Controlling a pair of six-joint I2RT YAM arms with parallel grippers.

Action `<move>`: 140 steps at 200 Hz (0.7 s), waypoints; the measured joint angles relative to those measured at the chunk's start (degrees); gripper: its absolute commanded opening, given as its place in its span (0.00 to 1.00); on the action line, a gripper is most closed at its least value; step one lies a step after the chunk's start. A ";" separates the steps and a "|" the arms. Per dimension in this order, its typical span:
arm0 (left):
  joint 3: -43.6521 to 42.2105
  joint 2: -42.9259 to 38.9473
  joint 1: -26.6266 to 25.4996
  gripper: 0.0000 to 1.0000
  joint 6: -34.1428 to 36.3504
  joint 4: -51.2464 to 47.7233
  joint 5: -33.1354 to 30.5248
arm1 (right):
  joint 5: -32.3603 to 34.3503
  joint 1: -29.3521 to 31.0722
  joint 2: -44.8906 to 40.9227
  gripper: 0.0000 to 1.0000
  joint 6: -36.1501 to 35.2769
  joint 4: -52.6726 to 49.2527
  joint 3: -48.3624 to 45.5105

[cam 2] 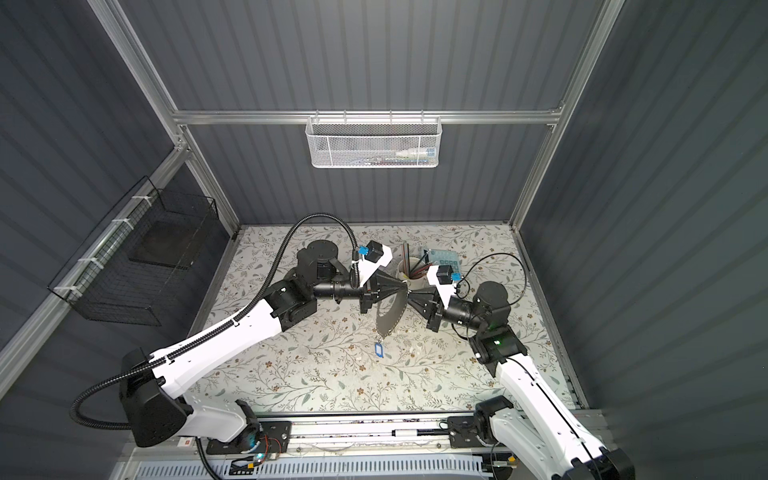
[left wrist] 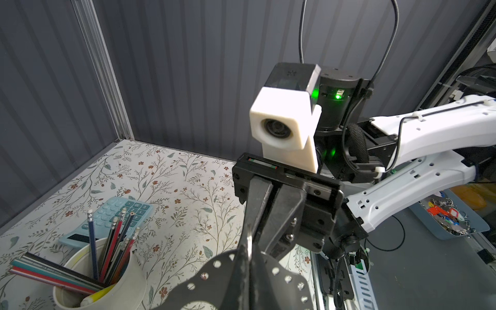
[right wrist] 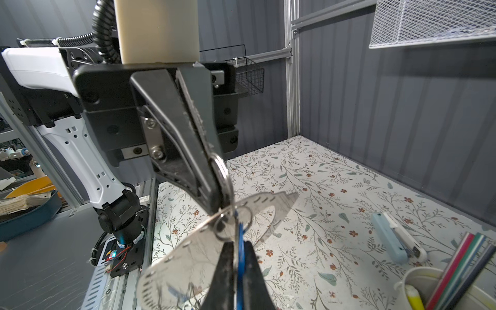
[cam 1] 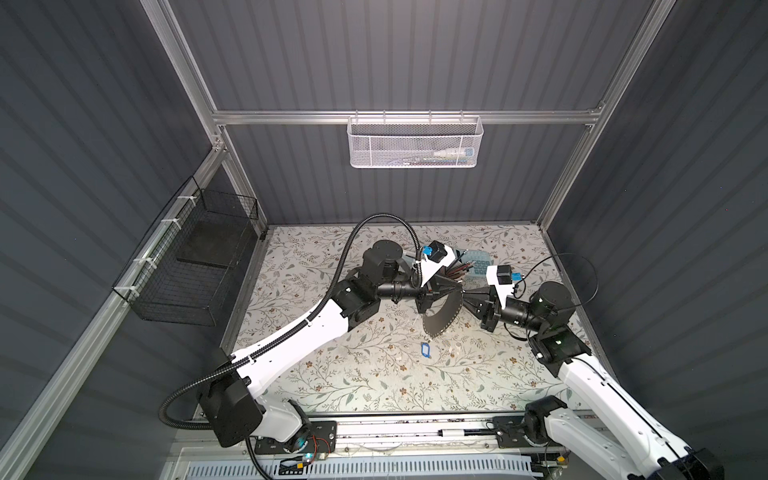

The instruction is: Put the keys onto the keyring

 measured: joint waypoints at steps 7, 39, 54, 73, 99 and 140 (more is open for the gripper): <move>-0.04 0.00 0.00 0.00 -0.15 0.02 -0.02 | 0.22 0.00 0.00 0.00 0.02 0.02 0.00; -0.52 -0.02 0.00 0.00 -0.37 0.46 -0.28 | 0.55 0.00 0.28 0.00 0.26 0.00 0.00; -0.85 -0.09 0.00 0.00 -0.37 0.83 -0.48 | 0.68 0.00 0.33 0.00 0.44 0.00 0.00; -1.14 -0.15 0.00 0.00 -0.37 1.05 -0.66 | 1.07 0.00 0.31 0.00 0.63 -0.31 0.00; -1.16 -0.15 0.00 0.00 -0.37 1.03 -1.07 | 1.88 0.04 -0.09 0.01 0.66 -0.85 0.00; -1.16 -0.26 0.00 0.00 -0.37 0.96 -1.09 | 2.80 0.04 -0.85 0.03 0.66 -1.60 0.00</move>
